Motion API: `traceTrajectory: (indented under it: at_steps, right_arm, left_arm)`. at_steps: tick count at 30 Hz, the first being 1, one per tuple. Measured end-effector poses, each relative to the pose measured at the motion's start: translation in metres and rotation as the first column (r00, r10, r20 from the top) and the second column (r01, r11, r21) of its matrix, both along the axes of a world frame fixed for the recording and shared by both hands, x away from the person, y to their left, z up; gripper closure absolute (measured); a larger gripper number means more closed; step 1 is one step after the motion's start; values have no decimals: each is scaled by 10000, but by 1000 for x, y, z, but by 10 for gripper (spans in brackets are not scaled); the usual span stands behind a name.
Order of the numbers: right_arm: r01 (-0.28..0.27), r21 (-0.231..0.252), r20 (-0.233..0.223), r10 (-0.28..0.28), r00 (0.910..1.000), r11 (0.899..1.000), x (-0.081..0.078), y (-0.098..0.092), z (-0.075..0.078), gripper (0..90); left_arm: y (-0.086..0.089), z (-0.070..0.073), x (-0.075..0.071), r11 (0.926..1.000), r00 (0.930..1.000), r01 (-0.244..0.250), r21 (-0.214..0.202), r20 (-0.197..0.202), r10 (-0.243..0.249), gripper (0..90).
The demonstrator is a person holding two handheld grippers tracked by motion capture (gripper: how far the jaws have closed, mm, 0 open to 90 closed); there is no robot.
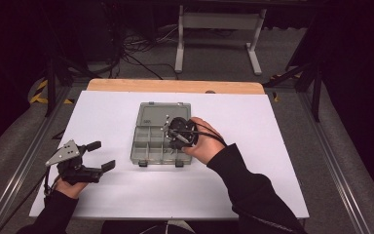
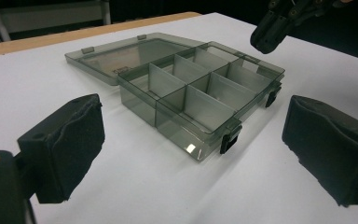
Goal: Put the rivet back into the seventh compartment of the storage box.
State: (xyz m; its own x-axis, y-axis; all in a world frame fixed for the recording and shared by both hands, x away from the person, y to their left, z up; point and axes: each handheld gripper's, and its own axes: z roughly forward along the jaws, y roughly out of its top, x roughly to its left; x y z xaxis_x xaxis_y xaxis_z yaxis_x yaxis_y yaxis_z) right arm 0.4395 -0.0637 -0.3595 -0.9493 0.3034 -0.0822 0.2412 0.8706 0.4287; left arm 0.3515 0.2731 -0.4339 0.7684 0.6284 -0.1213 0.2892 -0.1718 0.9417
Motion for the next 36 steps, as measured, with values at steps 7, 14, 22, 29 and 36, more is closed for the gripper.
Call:
traceTrajectory:
  at_steps: [7, 14, 22, 29, 36]
  right_arm:
    - [236, 153, 43, -237, 9997, 9996, 9, 1, -2, 831]
    - [411, 295, -27, -410, 9992, 9987, 17, 2, -9, 831]
    - [416, 102, -322, -413, 9986, 9991, 18, 5, -22, 831]
    - [380, 10, -521, -379, 9979, 9993, 18, 8, -30, 831]
    - [297, -113, -701, -305, 9971, 9995, 17, 12, -37, 830]
  left_arm:
    - [0, 0, 0, 10000, 10000, -5, 0, -2, 5, 62]
    - [0, 0, 0, 10000, 10000, -3, -7, 7, 3, 61]
    - [0, 0, 0, 10000, 10000, -2, -21, 0, 2, 62]
    - [0, 0, 0, 10000, 10000, -24, -28, -19, 24, 62]
    - [0, 0, 0, 10000, 10000, -20, -19, -17, 20, 61]
